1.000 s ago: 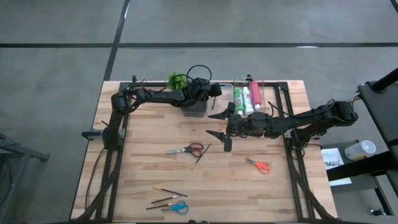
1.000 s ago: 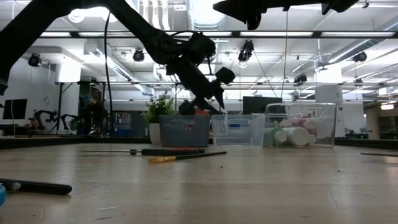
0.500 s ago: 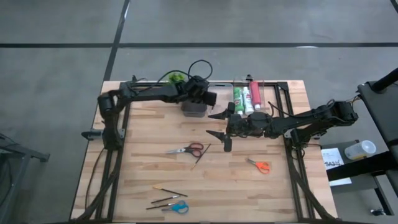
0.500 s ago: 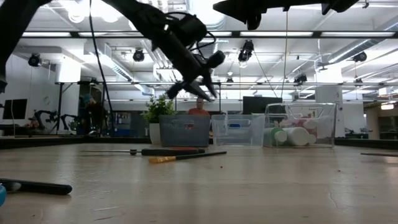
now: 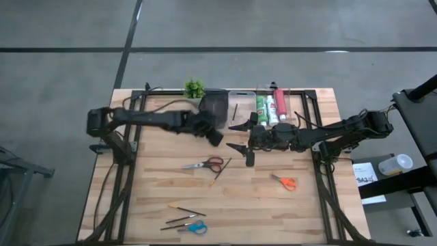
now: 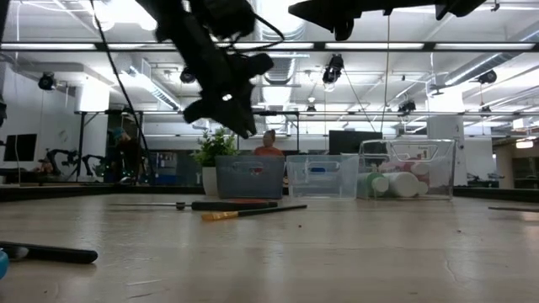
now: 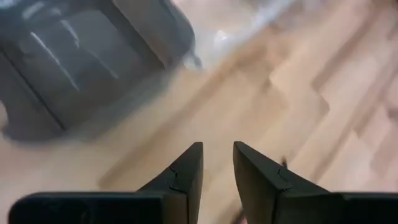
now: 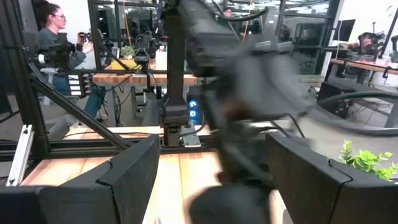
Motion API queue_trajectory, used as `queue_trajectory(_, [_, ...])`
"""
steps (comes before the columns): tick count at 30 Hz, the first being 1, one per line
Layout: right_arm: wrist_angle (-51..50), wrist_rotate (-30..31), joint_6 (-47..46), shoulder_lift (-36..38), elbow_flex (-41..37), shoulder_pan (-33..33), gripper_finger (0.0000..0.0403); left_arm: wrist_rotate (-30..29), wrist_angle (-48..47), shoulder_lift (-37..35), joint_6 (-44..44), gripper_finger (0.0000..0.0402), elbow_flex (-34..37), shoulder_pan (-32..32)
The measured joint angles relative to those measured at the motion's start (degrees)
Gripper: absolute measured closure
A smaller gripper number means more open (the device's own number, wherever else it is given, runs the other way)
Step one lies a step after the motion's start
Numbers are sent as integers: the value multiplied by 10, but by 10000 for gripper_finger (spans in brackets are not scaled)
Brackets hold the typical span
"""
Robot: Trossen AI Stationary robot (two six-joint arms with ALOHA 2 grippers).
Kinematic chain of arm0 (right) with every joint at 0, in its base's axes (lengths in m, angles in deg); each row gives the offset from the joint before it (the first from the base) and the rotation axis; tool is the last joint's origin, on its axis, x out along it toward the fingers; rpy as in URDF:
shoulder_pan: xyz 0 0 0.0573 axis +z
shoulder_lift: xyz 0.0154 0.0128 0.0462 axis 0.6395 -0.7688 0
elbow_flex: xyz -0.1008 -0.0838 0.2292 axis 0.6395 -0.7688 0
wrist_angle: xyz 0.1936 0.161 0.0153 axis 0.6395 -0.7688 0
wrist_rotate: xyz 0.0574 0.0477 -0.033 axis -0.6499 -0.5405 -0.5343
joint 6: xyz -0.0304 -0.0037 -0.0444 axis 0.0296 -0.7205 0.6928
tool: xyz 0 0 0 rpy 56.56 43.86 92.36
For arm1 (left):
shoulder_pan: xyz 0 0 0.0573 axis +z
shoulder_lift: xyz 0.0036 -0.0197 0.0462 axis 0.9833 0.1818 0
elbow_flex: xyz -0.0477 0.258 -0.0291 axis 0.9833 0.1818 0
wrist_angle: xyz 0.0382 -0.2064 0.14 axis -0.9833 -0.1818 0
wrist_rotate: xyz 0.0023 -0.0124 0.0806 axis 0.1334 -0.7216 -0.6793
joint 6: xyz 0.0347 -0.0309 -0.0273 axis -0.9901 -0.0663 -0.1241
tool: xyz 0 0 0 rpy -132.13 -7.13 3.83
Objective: Pick & Place Paint Supplies
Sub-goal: Put the top gold paint brush into the white transparent bin
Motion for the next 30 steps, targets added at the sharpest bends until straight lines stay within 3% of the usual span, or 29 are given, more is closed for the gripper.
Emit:
queue_trajectory(3, [0, 0, -1, 0, 0, 0, 115, -29, 36, -40, 22, 303, 62, -50])
queue_trajectory(7, [0, 0, 0, 0, 0, 0, 115, -110, 69, -77, 93, 303, 122, -135])
queue_trajectory(14, [0, 0, -1, 0, 0, 0, 115, -252, 79, -70, 214, 303, 125, -267])
queue_trajectory(23, [0, 0, 0, 0, 0, 0, 115, -263, 33, 6, 292, 303, 59, -320])
queue_trajectory(30, [0, 0, -1, 0, 0, 0, 115, -227, -35, 93, 344, 303, -22, -331])
